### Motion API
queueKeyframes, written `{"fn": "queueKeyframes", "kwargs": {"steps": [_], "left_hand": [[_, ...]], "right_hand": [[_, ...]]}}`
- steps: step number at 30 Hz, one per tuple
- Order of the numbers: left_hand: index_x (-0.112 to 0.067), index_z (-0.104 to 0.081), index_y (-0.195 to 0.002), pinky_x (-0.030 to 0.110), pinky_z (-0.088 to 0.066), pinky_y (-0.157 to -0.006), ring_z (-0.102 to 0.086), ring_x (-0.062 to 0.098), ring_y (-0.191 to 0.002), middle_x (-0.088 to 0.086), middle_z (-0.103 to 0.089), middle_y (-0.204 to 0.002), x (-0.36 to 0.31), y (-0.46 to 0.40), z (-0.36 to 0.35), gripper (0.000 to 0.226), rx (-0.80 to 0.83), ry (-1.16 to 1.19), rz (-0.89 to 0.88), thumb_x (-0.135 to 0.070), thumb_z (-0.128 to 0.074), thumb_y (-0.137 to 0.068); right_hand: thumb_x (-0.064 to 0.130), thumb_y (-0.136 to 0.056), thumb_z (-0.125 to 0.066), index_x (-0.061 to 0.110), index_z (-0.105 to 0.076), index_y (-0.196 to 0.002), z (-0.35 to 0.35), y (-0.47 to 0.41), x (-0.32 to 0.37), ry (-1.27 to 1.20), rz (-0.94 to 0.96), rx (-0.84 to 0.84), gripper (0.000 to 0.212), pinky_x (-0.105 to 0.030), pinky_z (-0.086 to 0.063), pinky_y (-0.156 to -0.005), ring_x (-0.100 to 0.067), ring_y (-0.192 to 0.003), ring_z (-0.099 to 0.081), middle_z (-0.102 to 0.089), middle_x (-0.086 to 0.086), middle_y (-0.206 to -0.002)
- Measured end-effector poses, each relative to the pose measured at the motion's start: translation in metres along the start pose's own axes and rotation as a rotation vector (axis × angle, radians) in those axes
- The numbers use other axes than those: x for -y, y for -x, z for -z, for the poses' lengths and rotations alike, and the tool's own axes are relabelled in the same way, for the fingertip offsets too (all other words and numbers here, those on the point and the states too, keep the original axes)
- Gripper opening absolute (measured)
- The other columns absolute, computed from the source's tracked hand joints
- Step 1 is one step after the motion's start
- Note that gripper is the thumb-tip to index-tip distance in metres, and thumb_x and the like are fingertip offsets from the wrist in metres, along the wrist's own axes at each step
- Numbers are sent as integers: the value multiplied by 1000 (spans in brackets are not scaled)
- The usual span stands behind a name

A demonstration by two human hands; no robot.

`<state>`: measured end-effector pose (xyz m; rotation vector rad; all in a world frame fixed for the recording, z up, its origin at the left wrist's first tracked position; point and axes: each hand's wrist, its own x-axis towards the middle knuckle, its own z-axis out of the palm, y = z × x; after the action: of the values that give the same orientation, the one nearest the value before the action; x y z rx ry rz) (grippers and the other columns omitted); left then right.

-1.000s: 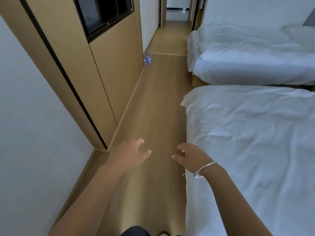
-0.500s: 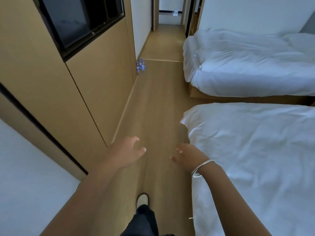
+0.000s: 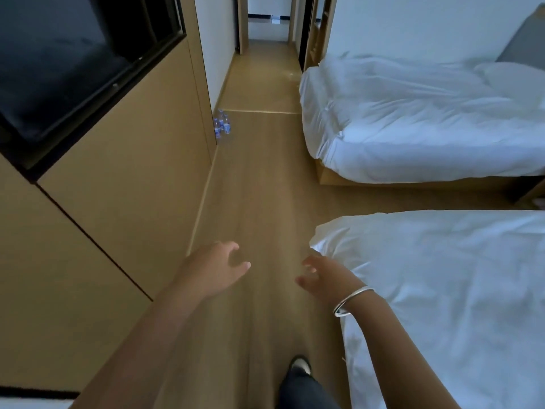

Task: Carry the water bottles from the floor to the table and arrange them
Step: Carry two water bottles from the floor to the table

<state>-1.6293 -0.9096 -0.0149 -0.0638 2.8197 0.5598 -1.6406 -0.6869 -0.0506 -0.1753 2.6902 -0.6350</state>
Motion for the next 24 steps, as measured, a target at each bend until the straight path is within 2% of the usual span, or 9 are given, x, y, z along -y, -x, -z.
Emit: {"fn": "queueKeyframes", "kwargs": {"steps": [4, 11, 18, 24], "left_hand": [[-22, -50, -130, 33, -44, -96, -53, 20, -118, 1, -55, -131, 3, -68, 11, 54, -12, -2, -7, -51, -55, -84], [-23, -51, -128, 31, -44, -94, -53, 20, -118, 1, -55, -131, -16, -218, 39, 54, -38, -18, -17, -52, -55, -83], [-24, -51, -129, 30, -45, -92, -54, 19, -116, 0, -56, -131, -54, -372, 78, 54, -56, 19, -10, -52, -55, -83], [-26, -49, -131, 31, -44, -92, -53, 19, -117, -1, -54, -133, -47, -467, 109, 56, -70, 28, 49, -54, -54, -83]], "right_hand": [[41, -87, -55, 15, -50, -128, 22, -63, -3, 31, -22, 2, 49, -33, -42, -98, -23, -115, -54, -58, -8, -124], [39, -89, -54, 14, -48, -130, 86, -206, -10, 16, 27, -10, 48, -28, -39, -94, -22, -116, -53, -56, -8, -126], [41, -89, -53, 16, -48, -129, 165, -348, -24, 34, 30, 5, 48, -29, -40, -94, -20, -115, -52, -56, -6, -126], [42, -88, -54, 17, -48, -129, 201, -455, -8, 24, 69, 51, 48, -27, -40, -91, -19, -113, -54, -57, -5, -125]]}}
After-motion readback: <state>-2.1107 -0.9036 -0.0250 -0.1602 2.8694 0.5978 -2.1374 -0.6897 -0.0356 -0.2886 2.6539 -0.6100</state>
